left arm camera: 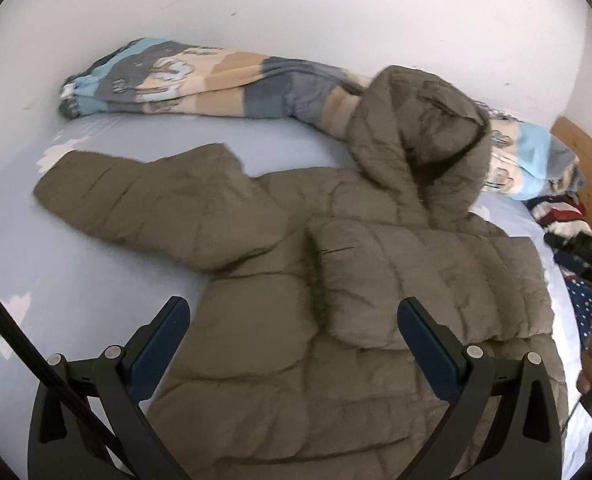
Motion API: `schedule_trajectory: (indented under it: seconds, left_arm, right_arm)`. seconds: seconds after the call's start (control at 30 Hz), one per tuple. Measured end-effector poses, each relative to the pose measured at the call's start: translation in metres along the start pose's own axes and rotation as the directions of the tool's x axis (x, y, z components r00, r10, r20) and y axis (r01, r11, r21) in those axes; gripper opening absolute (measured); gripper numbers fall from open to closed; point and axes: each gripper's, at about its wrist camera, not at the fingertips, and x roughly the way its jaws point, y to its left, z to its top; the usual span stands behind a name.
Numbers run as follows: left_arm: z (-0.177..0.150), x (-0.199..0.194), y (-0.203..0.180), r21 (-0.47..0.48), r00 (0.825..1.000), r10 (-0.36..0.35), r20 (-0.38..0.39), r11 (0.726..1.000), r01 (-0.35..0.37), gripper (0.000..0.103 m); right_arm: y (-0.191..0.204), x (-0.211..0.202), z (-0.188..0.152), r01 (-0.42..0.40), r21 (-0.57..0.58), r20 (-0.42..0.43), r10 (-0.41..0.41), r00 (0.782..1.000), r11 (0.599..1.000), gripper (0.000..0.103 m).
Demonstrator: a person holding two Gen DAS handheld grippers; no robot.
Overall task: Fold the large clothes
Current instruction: 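Fold the held sleeve across the jacket front and release it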
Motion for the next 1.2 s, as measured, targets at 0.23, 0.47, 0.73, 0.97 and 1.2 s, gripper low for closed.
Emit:
schedule_trajectory:
  seconds: [0.23,0.47,0.73,0.97,1.2]
  left_arm:
    - [-0.002,0.057,-0.019,0.089,0.989,0.093,-0.118,0.993,-0.083,0.103]
    - [-0.011,0.094,-0.015,0.095,0.960,0.135,-0.244,0.989,-0.115,0.103]
    - [0.012,0.053,-0.014,0.064,0.989,0.077,-0.130,0.996,-0.069,0.103]
    - [0.037,0.005,0.000,0.022,0.999,-0.014,-0.045,1.000,0.015,0.103]
    - [0.038,-0.007,0.053,-0.103,0.997,-0.037,-0.072,0.994,0.029,0.103]
  right_arm:
    - [-0.097,0.033,-0.009,0.173,0.123,-0.118,-0.159,0.980,0.977,0.040]
    - [-0.101,0.075,-0.026,0.230,0.061,-0.205,-0.213,0.955,0.971,0.039]
    - [-0.090,0.063,-0.018,0.212,0.053,-0.187,-0.199,0.962,0.976,0.040]
    - [-0.023,0.006,-0.009,0.101,0.012,-0.127,-0.099,0.987,0.995,0.044]
    - [0.037,0.008,-0.053,0.047,-0.115,-0.157,-0.065,0.986,0.992,0.048]
